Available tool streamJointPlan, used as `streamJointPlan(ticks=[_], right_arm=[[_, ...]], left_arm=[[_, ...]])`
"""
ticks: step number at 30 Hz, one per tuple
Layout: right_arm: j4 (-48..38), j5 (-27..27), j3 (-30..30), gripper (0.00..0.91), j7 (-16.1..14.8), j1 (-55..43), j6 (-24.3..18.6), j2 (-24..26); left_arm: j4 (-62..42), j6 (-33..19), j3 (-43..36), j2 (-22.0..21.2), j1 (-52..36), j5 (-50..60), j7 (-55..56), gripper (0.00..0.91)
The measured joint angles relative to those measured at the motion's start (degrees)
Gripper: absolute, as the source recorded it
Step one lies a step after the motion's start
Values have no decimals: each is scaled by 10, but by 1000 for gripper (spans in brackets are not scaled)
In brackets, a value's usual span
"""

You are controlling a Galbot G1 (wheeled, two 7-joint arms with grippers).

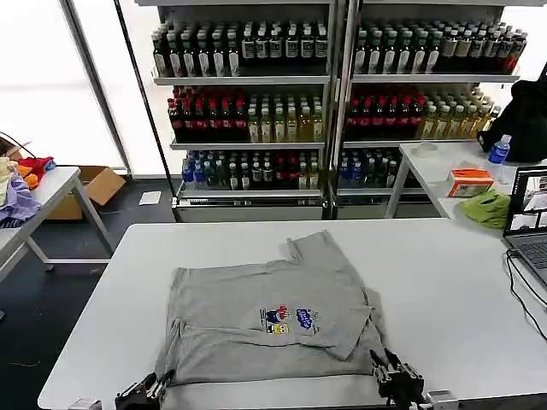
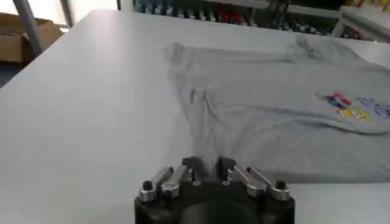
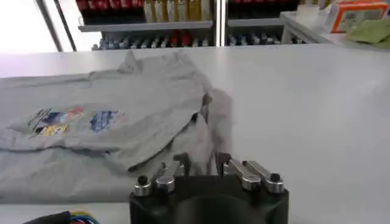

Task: Fold and organize the clothes.

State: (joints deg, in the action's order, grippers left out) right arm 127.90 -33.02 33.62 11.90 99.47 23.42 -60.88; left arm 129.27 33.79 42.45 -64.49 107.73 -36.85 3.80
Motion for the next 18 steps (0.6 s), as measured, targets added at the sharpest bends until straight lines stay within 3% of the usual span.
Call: streamJointPlan(ticks=[10,18], right_arm=[[-65,-60,40,907,-73,-129,34,62],[-181,-63,-24,907,-146,-311,66,81]], left_arm=[[-9,-2,109,54,-35,-61,-29,907],[-66,-4,109,126,-118,-89,-64,907]])
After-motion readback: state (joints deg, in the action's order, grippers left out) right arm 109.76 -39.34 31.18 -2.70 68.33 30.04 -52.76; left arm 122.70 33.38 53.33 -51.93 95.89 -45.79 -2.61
